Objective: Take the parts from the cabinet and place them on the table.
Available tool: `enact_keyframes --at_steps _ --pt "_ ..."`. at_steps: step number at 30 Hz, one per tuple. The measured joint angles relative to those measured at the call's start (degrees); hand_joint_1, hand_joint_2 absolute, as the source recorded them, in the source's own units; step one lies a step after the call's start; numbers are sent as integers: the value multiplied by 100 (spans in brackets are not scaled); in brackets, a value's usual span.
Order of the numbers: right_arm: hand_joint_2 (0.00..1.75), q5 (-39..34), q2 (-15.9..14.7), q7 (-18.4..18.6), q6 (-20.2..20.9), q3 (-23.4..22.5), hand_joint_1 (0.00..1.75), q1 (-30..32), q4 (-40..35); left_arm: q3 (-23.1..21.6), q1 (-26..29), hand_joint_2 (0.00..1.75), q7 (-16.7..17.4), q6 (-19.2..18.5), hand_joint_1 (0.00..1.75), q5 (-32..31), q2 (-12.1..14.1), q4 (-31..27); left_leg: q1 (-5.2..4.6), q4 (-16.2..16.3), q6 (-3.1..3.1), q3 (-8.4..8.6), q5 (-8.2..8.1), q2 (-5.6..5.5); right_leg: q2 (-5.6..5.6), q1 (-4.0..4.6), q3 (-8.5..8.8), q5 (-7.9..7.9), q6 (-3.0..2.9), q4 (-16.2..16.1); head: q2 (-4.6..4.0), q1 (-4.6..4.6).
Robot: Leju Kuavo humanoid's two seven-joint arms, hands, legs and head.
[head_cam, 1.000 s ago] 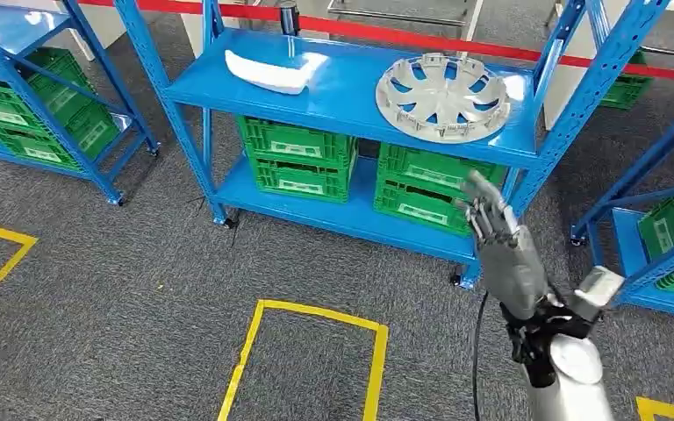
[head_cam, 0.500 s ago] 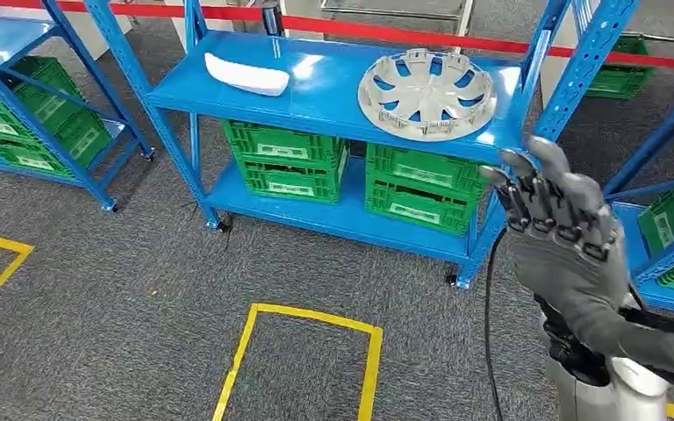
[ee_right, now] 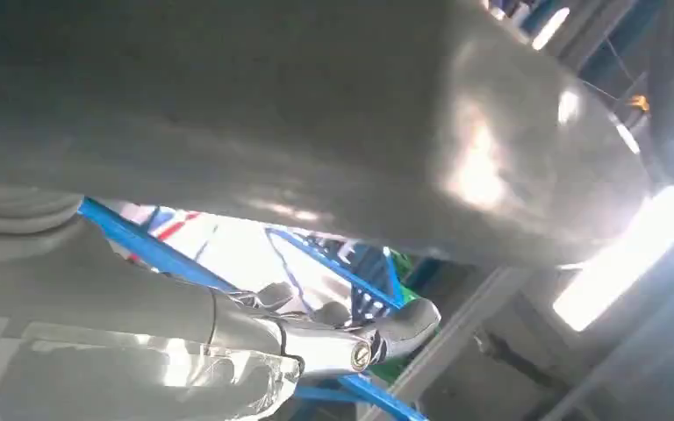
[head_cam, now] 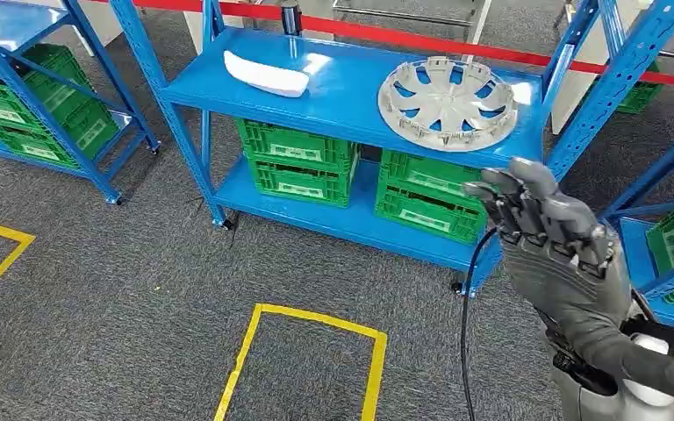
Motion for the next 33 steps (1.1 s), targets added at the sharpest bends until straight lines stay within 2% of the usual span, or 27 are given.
enact_keyframes --at_steps 1,2,3,5,6,7,8,10,11,12,13,14,16,17,18,20,21,22,23,25,26,27,28,29,31,32,33 --pt "0 80 0 84 0 39 0 -22 0 2 0 0 0 0 0 -7 -4 0 1 86 -40 -14 -54 -13 -1 -21 237 162 20 -498 0 4" --pt "0 125 0 140 -2 77 0 -27 4 0 0 0 0 0 0 -24 -2 -2 -45 140 -94 -48 -107 -22 7 26 237 139 -63 -465 0 -4" --pt "0 177 0 175 -28 122 0 -35 9 0 0 0 0 -11 0 -24 -4 -11 -42 191 -107 -64 -137 -21 10 19 263 152 -143 -474 0 -13" --pt "0 225 -22 196 -81 175 0 -50 24 4 2 0 -2 -31 0 -33 -9 -11 -22 194 -129 -67 -135 -17 14 51 252 152 -203 -472 0 -7" --pt "0 218 -39 177 -98 197 0 -66 33 2 -1 0 -2 -46 0 -33 0 -13 -14 220 -147 -77 -159 -15 15 -25 262 162 -232 -489 0 -9" --pt "0 214 -61 168 -101 208 0 -84 39 2 1 0 -2 -52 0 -35 2 -24 -7 289 -195 -90 -212 -12 15 -26 277 160 -237 -492 0 -9" --pt "0 184 -90 159 -103 212 0 -90 50 2 0 0 -4 -52 0 -42 2 -26 14 519 -250 -187 -372 -6 8 -31 289 159 -276 -492 0 -55" --pt "0 166 -125 161 -103 238 0 -95 63 2 -1 0 -20 -50 0 -42 9 -26 83 1351 -329 -595 -786 6 9 -29 285 154 -282 -489 0 -55" --pt "0 164 -142 172 -103 256 0 -91 70 4 1 0 -20 -48 0 -46 9 -26 106 1778 -355 -815 -931 19 9 -29 281 152 -283 -489 0 -52" --pt "0 164 -153 181 -103 271 0 -88 74 7 0 0 -20 -48 0 -50 7 -26 127 1991 -371 -944 -942 26 10 -29 279 150 -282 -488 0 -55" --pt "0 164 -162 183 -103 284 0 -87 77 7 0 0 -20 -48 0 -55 7 -26 146 1896 -371 -922 -818 28 11 -31 284 149 -280 -488 0 -52" --pt "0 164 -166 185 -103 290 0 -88 76 7 -1 0 -20 -48 0 -59 7 -26 158 1547 -364 -771 -589 30 15 -31 292 148 -279 -489 0 -53" --pt "0 164 -170 188 -103 293 0 -91 77 7 -1 0 -22 -48 0 -59 9 -35 156 531 -312 -274 -105 35 20 -32 317 136 -259 -494 0 -55" --pt "0 159 -173 188 -103 295 0 -93 76 4 -4 0 -24 -48 0 -59 9 -48 144 218 -285 -117 -110 37 21 -28 320 135 -256 -501 0 -48" --pt "0 159 -179 188 -103 297 0 -98 77 4 -8 0 -26 -48 0 -61 9 -50 102 212 -260 -131 -117 41 22 7 307 135 -216 -512 0 -46" --pt "0 159 -188 199 -103 308 0 -96 76 4 -15 0 -31 -48 0 -59 7 -55 69 228 -208 -152 -131 35 16 -28 318 137 -135 -540 0 -50" --pt "0 157 -190 199 -103 315 0 -98 77 7 -12 0 -31 -48 0 -59 9 -59 59 187 -160 -136 -112 26 16 -26 344 154 -99 -581 0 -53" --pt "0 157 -195 203 -103 317 0 -95 74 9 -11 0 -31 -48 0 -59 11 -72 124 44 -102 -45 -30 27 12 -23 316 130 -74 -551 0 -50" --pt "0 159 -225 225 -103 323 0 -96 76 11 -15 0 -35 -48 0 -59 -2 -74 96 -21 -73 2 -11 31 12 -20 262 59 -97 -413 0 -22" --pt "0 161 -256 266 -109 347 0 -90 81 9 -29 0 -35 -52 0 -59 -6 -74 72 -15 -30 -4 -2 27 14 -2 -131 -306 -196 380 0 -22" --pt "0 166 -280 284 -122 365 0 -71 92 9 -29 0 -35 -57 0 -59 -13 -74 46 -14 -17 -7 -9 25 14 10 -366 -458 -217 833 0 -22" --pt "0 164 -306 284 -136 391 0 -70 111 11 -26 0 -35 -59 0 -59 -15 -74 25 -10 -9 -9 -14 22 14 16 -531 -521 -204 1135 0 -22" --pt "0 166 -321 288 -144 404 0 -70 127 11 -24 0 -33 -61 0 -59 -15 -74 6 -6 -5 -5 -17 16 13 20 -537 -457 -171 1113 0 -26" --pt "0 168 -334 306 -151 417 0 -75 133 11 -25 0 -31 -72 0 -59 -15 -74 -3 -2 -1 -2 -21 9 13 25 -432 -330 -135 870 0 -22" --pt "0 177 -365 423 -231 463 0 -86 144 11 -27 0 -24 -96 0 -59 -20 -74 -14 42 -13 1 -45 -15 13 31 84 80 -64 -182 0 -24" --pt "0 183 -380 474 -267 490 0 -92 155 11 -27 0 -20 -103 0 -59 -20 -74 -17 86 -35 -19 -71 -19 15 38 253 160 -111 -572 0 -22" --pt "0 194 -385 525 -311 525 0 -91 168 11 -27 0 -17 -103 0 -57 -17 -74 -67 128 -67 -46 -108 -24 16 70 304 185 -163 -576 0 -31"
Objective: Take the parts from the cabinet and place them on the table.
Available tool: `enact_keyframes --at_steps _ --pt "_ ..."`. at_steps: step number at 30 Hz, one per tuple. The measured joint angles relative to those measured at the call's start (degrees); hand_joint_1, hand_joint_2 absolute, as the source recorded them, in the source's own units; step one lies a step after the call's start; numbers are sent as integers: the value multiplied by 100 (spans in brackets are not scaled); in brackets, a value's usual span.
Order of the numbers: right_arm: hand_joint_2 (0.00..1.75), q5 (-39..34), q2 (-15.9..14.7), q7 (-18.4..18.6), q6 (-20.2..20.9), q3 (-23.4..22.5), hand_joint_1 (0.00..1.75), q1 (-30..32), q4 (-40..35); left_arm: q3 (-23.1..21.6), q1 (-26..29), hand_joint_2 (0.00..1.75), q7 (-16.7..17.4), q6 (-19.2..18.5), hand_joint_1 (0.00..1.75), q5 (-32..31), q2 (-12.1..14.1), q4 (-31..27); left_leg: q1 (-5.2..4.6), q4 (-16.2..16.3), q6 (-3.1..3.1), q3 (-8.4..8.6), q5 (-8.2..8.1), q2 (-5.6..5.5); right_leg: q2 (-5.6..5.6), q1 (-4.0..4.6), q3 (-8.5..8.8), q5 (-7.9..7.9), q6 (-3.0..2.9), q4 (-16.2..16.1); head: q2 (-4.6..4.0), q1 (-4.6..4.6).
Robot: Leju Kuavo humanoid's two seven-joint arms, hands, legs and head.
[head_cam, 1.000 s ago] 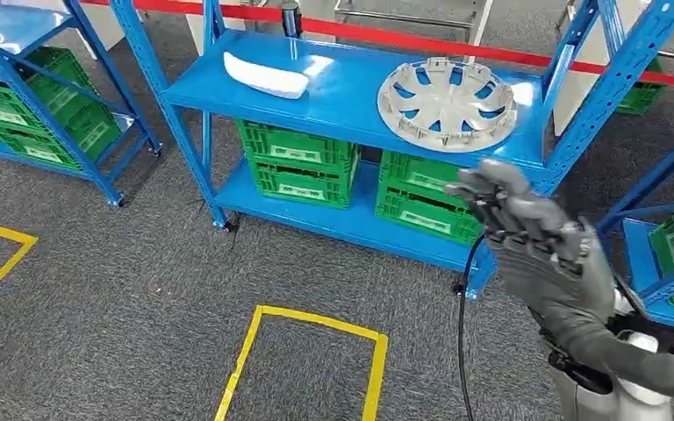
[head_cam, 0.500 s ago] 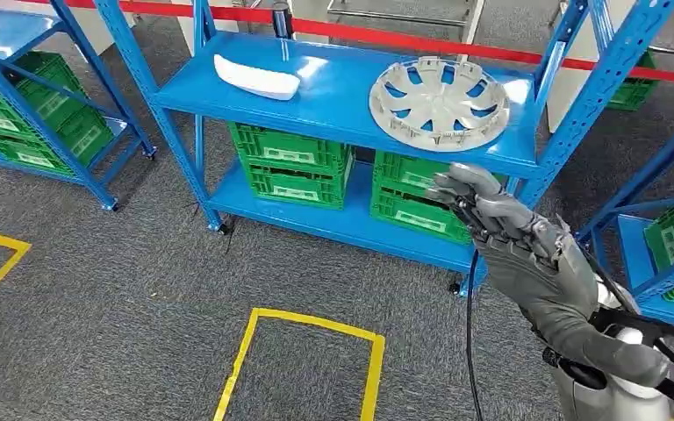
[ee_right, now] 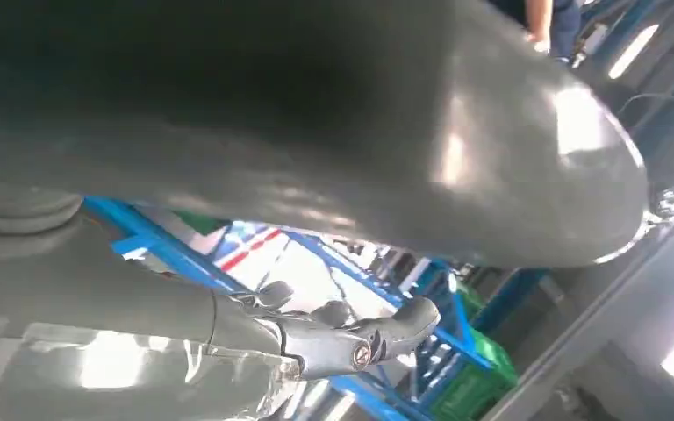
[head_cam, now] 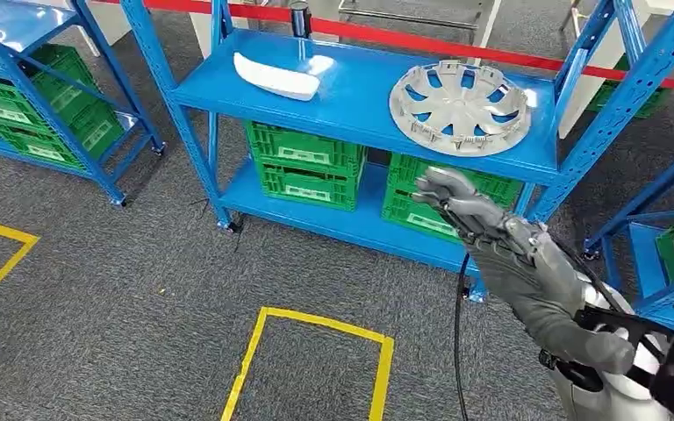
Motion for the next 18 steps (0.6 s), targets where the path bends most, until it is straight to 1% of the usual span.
enact_keyframes --at_steps 1,2,3,4,5,6,8,9,10,11,12,13,14,15,16,18 --pt "0 26 -7 105 -92 66 0 -2 20 0 1 0 0 0 0 18 2 0 18 2 -12 -5 -3 0 -1 10 -14 10 -44 4 0 0" --pt "0 35 -15 177 -146 107 0 4 48 0 1 0 0 2 0 22 2 0 23 2 -22 -3 -1 0 0 22 -18 14 -57 2 0 -2" --pt "0 52 -26 269 -201 153 0 16 77 0 1 0 0 2 0 33 2 0 34 4 -37 -3 -4 2 1 28 -18 20 -86 -2 0 0" --pt "0 68 -31 337 -242 192 0 47 101 0 -1 0 0 2 0 46 20 -15 36 34 -63 -11 -33 1 -1 -50 6 33 -109 -21 0 4" --pt "0 98 -37 409 -262 234 0 101 116 0 2 0 2 2 0 61 15 -15 46 126 -122 -58 -113 12 -2 -57 29 23 -128 -22 0 -2" --pt "0 122 -48 445 -295 283 0 175 144 2 1 0 0 2 0 72 15 -17 80 398 -172 -163 -288 15 -7 -60 44 16 -151 -22 0 -59" --pt "0 203 -70 463 -301 387 0 335 203 18 1 0 2 4 0 76 26 -17 152 1282 -256 -597 -693 23 -9 -59 38 12 -165 -21 0 -57" --pt "0 214 -81 463 -301 441 0 427 245 31 3 0 2 4 0 77 22 -17 180 1699 -285 -813 -820 38 -9 -59 35 10 -166 -20 0 -55" --pt "0 227 -85 463 -301 491 0 497 280 39 7 0 9 4 0 74 22 -15 206 1817 -297 -892 -790 51 -8 -61 36 7 -168 -20 0 -55" --pt "0 236 -85 463 -301 524 0 544 302 44 6 0 11 2 0 76 22 -17 225 1636 -301 -824 -628 54 -4 -64 43 -1 -157 -20 0 -57" --pt "0 238 -85 463 -304 555 0 568 321 46 4 0 11 0 0 76 22 -17 232 1240 -297 -638 -395 58 2 -67 55 -4 -151 -20 0 -55" --pt "0 240 -87 463 -304 588 0 580 337 50 4 0 9 -2 0 77 24 -17 234 713 -282 -376 -142 62 9 -73 71 -8 -146 -21 0 -57" --pt "0 240 -87 463 -303 616 0 586 352 61 3 0 9 -4 0 77 24 -17 232 189 -253 -111 61 67 13 -75 85 -18 -128 -23 0 -57" --pt "0 240 -87 463 -304 629 0 607 365 70 -1 0 9 -9 0 74 26 -17 187 27 -224 -31 -56 65 13 -39 70 -24 -98 -27 0 -55" --pt "0 240 -87 465 -304 640 0 615 383 70 -5 0 2 -22 0 79 24 -17 176 29 -186 -41 -37 64 13 -41 55 -26 -66 -27 0 -46" --pt "0 240 -87 472 -301 686 0 646 426 76 -3 0 0 -28 0 79 22 -17 142 34 -122 -50 -50 48 7 -64 72 -12 7 -69 0 -50"
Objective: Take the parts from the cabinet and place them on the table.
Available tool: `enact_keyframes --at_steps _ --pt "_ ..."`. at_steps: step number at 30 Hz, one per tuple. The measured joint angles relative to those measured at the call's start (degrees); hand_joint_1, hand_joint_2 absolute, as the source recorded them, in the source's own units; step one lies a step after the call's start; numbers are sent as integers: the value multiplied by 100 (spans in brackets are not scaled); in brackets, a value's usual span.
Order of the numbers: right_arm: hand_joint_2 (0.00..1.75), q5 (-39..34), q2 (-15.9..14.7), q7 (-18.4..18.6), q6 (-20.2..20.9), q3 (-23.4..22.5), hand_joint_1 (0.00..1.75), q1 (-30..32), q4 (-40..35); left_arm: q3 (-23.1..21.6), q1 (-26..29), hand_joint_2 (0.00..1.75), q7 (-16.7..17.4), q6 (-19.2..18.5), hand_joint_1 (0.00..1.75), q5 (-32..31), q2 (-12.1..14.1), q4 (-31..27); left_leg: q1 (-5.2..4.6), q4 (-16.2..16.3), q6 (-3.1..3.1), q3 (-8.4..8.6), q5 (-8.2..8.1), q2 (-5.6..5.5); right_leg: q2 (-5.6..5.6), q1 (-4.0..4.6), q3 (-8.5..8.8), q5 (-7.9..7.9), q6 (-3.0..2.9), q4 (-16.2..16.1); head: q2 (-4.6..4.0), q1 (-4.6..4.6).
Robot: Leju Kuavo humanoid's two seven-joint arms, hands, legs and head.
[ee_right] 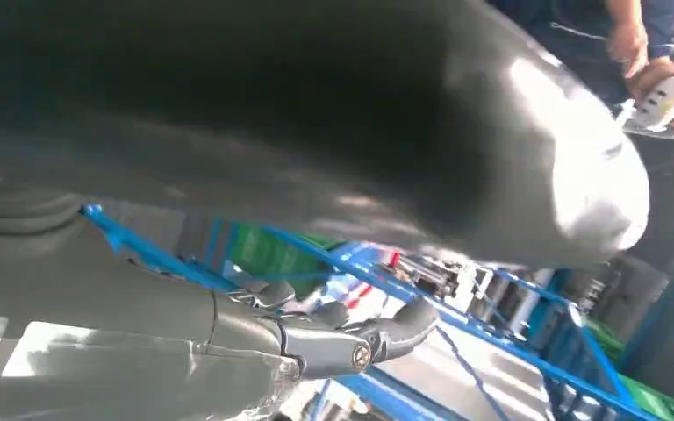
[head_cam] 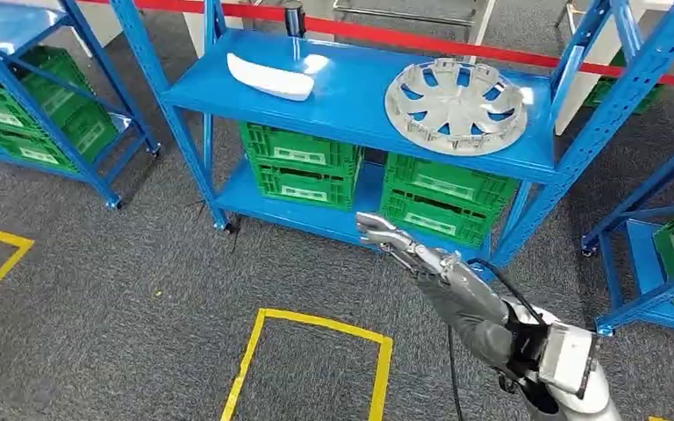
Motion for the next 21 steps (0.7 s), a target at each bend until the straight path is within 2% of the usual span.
enact_keyframes --at_steps 1,2,3,5,6,7,8,9,10,11,12,13,15,16,17,18,19,21 --pt "0 0 0 0 2 20 0 0 11 11 4 0 0 -2 0 0 0 0 -2 -72 57 32 36 -1 1 8 27 9 47 -42 0 -4" --pt "0 -4 -4 0 5 33 0 1 22 17 6 0 -2 -6 0 0 2 0 54 -180 106 129 97 3 -9 -5 -14 -27 52 35 0 11" --pt "0 -4 -13 -2 7 44 0 -3 37 18 1 0 -9 -9 0 7 -2 0 35 -221 149 159 109 3 -6 14 -128 -162 11 257 0 33" --pt "0 -4 -18 -2 9 72 0 22 68 24 -4 0 -9 -13 0 7 -13 0 5 -220 182 158 108 3 -5 25 -592 -546 -78 1188 0 39" --pt "0 -4 -26 -2 9 83 0 41 94 33 -4 0 -9 -18 0 7 -20 0 -16 -218 191 155 102 -1 -5 29 -815 -675 -91 1607 0 39" --pt "0 -4 -26 -2 9 90 0 54 114 40 -3 0 -9 -22 0 7 -22 0 -34 -215 196 157 99 -6 -6 29 -943 -695 -72 1831 0 39" --pt "0 -4 -26 -2 9 94 0 63 131 50 0 0 -9 -22 0 7 -22 0 -46 -214 201 166 94 -11 -6 28 -917 -620 -40 1744 0 37" --pt "0 -4 -26 -2 9 101 0 63 144 55 -1 0 -11 -22 0 7 -22 0 -53 -210 203 174 88 -20 -6 29 -745 -434 9 1358 0 39" --pt "0 -4 -26 -2 9 103 0 62 147 57 -3 0 -9 -24 0 7 -26 0 -61 -195 192 185 73 -35 -6 30 -482 -210 47 812 0 39" --pt "0 -7 -24 -2 9 107 0 59 146 59 -2 0 -9 -24 0 7 -26 0 -63 -164 175 183 50 -42 -7 39 -231 -33 52 304 0 39" --pt "0 -4 -24 -2 9 114 0 54 149 64 -3 0 -11 -26 0 7 -26 0 -84 -110 148 149 18 -44 -1 58 -105 28 -5 17 0 44" --pt "0 -7 -24 -2 9 120 0 65 149 66 -5 0 -11 -28 0 9 -22 0 -109 -70 120 133 -15 -50 -2 66 -87 59 -56 21 0 20" --pt "0 -15 -26 -2 11 140 0 63 160 74 -3 0 -11 -42 0 11 -22 0 -89 -73 89 131 -20 -46 1 100 -95 56 -95 28 0 31" --pt "0 -26 -26 -2 13 138 0 63 164 74 -5 0 -13 -50 0 11 -20 0 -89 -64 73 134 -35 -44 2 76 -85 64 -109 11 0 30" --pt "0 -33 -17 -2 15 146 0 61 166 74 -6 0 -17 -50 0 17 -2 -11 -77 -24 40 99 -79 -41 0 14 -45 76 -129 -6 0 39" --pt "0 -39 -17 -2 15 151 0 59 166 74 -6 0 -17 -55 0 17 -7 -9 -74 140 -18 55 -186 -33 -3 8 -18 56 -172 -9 0 4" --pt "0 -42 -13 -2 22 157 0 59 168 83 -7 0 -20 -55 0 24 -4 -9 -31 507 -70 -116 -377 -31 -6 8 -5 46 -188 -9 0 -39" --pt "0 -42 -11 -2 50 171 0 57 190 92 -8 0 -20 -55 0 24 2 -9 36 1405 -155 -601 -715 -25 -5 12 -5 37 -198 -5 0 -31"
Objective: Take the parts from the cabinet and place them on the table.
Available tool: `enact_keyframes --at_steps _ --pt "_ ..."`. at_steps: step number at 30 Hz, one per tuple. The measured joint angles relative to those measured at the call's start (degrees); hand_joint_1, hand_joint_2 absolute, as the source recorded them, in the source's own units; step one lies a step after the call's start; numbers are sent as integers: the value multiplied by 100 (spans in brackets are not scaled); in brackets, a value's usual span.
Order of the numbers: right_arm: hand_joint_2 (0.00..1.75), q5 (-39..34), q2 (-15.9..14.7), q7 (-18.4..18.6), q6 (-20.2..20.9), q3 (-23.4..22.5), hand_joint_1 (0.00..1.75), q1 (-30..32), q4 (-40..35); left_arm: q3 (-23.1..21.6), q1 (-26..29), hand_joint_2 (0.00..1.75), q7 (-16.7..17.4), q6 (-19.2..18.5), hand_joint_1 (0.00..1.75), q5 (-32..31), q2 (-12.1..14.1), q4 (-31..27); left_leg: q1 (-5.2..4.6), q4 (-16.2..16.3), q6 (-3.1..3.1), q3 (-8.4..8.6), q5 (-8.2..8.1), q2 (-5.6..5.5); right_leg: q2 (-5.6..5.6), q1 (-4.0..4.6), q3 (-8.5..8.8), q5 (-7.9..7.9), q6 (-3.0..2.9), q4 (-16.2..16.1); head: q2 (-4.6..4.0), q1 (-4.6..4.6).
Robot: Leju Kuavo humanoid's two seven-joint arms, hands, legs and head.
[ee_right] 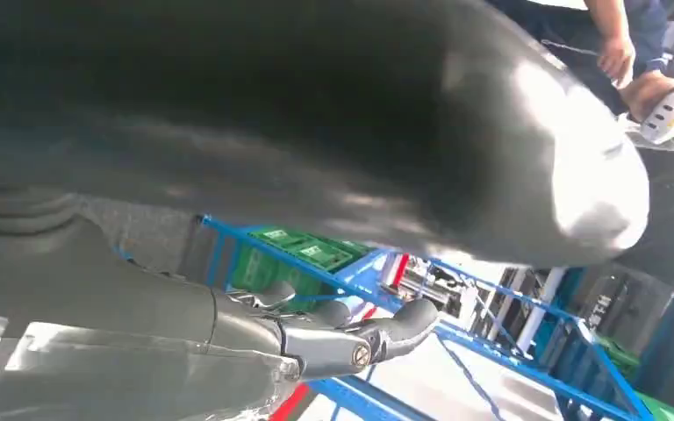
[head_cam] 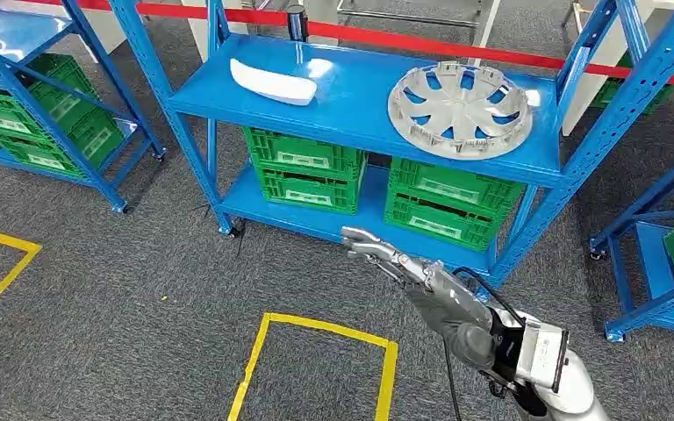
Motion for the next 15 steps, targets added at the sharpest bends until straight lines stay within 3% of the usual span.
enact_keyframes --at_steps 1,2,3,5,6,7,10,11,12,13,15 --pt "0 2 0 0 2 4 0 0 15 2 0 0 0 0 0 0 -2 0 22 269 -21 -167 -48 11 2 0 0 -3 -1 1 0 -2" --pt "0 6 2 6 2 11 0 0 30 6 5 0 2 -2 0 2 -2 2 40 296 -26 -217 22 26 5 -1 6 -6 -1 1 0 -4" --pt "0 26 2 24 -4 15 0 0 39 9 3 0 2 -2 0 15 -2 2 50 63 -25 -142 217 30 8 -1 16 -13 2 1 0 0" --pt "0 116 4 129 -110 26 0 -1 41 11 0 0 -4 -4 0 50 0 0 48 -994 19 358 780 31 13 -3 65 -38 33 -4 0 -2" --pt "0 181 11 227 -216 26 0 -2 41 20 -1 0 -13 -4 0 72 6 -2 38 -1398 60 552 850 31 12 -2 75 -46 47 -7 0 0" --pt "0 251 17 336 -332 26 0 3 41 37 -8 0 -17 -4 0 96 7 -2 2 -1447 80 593 782 36 15 48 56 -62 80 1 0 2" --pt "0 505 42 568 -713 22 0 81 46 70 1 0 -37 -9 0 171 2 -2 -37 -1444 175 592 766 21 6 17 82 -69 174 -43 0 4" --pt "0 617 42 617 -829 13 0 119 39 81 10 0 -48 -11 0 175 0 -2 6 -1556 235 689 824 22 7 35 84 -91 214 -39 0 0" --pt "0 739 26 658 -938 -7 0 179 35 83 20 0 -53 -13 0 186 -2 -2 8 -1614 270 738 840 25 3 20 31 -154 203 98 0 24" --pt "0 847 15 680 -1036 -11 0 204 31 83 19 0 -63 -15 0 210 0 -2 6 -1624 316 753 845 26 6 20 -142 -333 152 447 0 39" --pt "0 938 -15 717 -1084 -11 0 286 31 83 19 0 -66 -18 0 214 -11 -2 -23 -1622 340 752 827 23 6 19 -634 -667 99 1360 0 35"
